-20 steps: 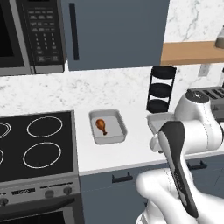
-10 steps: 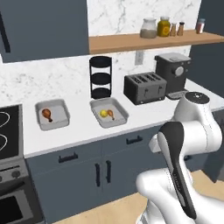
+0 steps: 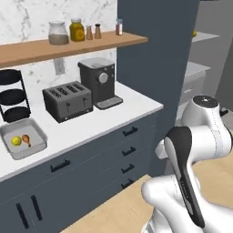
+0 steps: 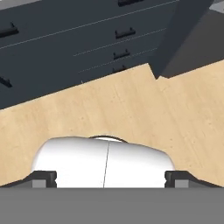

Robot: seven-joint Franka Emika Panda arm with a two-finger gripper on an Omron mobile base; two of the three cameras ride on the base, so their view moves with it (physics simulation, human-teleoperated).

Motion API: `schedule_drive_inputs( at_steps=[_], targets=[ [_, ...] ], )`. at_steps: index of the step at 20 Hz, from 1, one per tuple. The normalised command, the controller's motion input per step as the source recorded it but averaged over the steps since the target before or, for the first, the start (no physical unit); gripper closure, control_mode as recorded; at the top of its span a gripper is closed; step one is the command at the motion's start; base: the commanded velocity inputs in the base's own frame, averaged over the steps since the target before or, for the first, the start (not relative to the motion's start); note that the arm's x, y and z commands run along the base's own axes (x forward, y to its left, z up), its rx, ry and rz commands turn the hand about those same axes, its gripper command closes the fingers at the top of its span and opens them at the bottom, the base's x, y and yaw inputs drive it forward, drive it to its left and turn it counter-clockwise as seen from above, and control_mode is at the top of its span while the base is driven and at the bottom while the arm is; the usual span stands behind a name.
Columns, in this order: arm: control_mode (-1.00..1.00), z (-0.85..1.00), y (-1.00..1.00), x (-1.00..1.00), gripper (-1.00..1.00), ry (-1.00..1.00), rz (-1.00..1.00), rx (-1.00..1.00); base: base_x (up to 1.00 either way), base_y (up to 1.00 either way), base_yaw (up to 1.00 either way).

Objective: Place one lemon and one chicken drumstick in each tupperware on the nearby counter, to pack two identical lunches.

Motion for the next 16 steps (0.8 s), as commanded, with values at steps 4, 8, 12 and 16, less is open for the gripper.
schedule_drive_inputs(
  at_steps=[4,8,12,16],
  targets=[
    [1.0,0.0,0.0,0.0,-1.0,0.0,0.0,0.0,0.74,-1.0,-0.19],
    [1.0,0.0,0.0,0.0,-1.0,0.0,0.0,0.0,0.77,-0.96,0.07],
    [1.0,0.0,0.0,0.0,-1.0,0.0,0.0,0.0,0.66,-0.94,0.15],
    [1.0,0.0,0.0,0.0,-1.0,0.0,0.0,0.0,0.65,-1.0,0.09]
  ],
)
